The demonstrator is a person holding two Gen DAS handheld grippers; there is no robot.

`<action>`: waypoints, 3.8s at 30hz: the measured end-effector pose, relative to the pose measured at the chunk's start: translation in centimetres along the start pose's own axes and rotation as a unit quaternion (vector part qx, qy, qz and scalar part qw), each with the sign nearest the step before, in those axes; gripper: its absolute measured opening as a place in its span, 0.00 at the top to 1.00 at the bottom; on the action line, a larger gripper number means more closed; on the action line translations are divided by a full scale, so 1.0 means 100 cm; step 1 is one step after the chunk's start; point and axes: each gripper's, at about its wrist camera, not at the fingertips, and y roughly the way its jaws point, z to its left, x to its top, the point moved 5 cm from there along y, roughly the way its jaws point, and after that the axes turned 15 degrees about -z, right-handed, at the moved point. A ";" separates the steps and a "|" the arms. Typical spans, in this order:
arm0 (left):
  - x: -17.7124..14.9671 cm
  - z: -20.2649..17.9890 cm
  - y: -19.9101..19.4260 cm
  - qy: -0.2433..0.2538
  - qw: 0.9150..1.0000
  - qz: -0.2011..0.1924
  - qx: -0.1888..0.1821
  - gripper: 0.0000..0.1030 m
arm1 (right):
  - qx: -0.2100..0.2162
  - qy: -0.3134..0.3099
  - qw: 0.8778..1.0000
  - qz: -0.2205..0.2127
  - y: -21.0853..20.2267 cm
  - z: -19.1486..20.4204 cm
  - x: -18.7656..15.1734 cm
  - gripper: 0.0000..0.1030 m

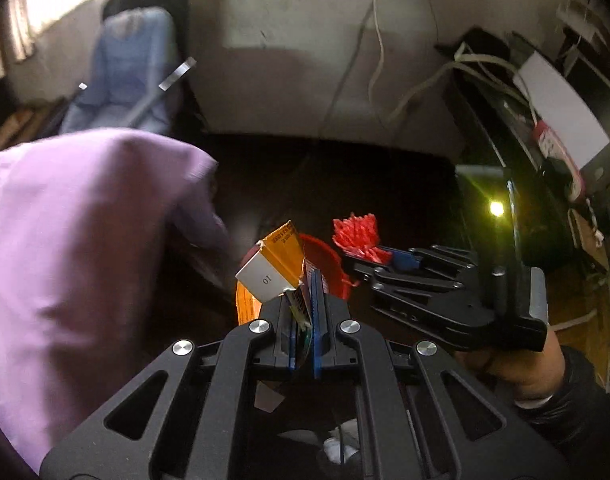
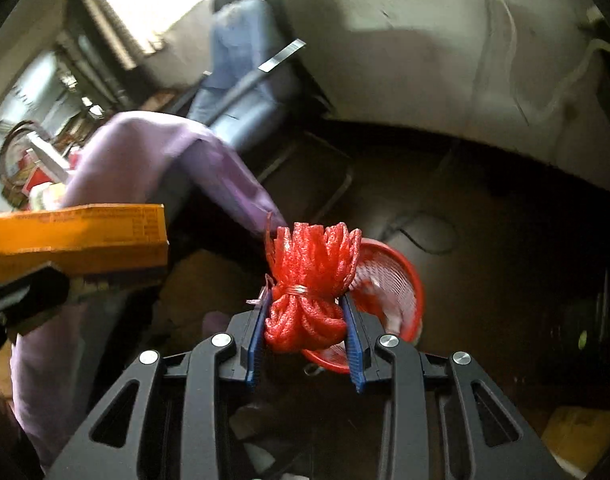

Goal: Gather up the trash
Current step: 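Carry the red net and orange box with both tools over the red basket, then open the right tool to drop the net while the left tool drops the box, then raise both open tools from the basket and move them over the table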

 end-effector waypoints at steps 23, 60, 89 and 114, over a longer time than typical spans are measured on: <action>-0.098 0.038 0.215 -0.026 0.985 0.170 0.026 0.93 | -0.007 0.145 0.980 0.139 0.159 -0.091 -0.074 0.67; -0.062 0.006 0.136 -0.014 0.997 0.077 0.026 0.28 | -0.049 0.152 0.986 0.055 0.065 -0.086 -0.021 0.36; -0.004 0.112 -0.133 -0.067 0.981 -0.109 0.149 0.21 | 0.086 0.014 0.996 -0.027 -0.028 0.132 0.045 0.26; -0.028 0.302 -0.232 -0.214 0.929 -0.141 0.266 0.16 | 0.175 -0.111 0.978 -0.007 -0.016 0.320 0.057 0.17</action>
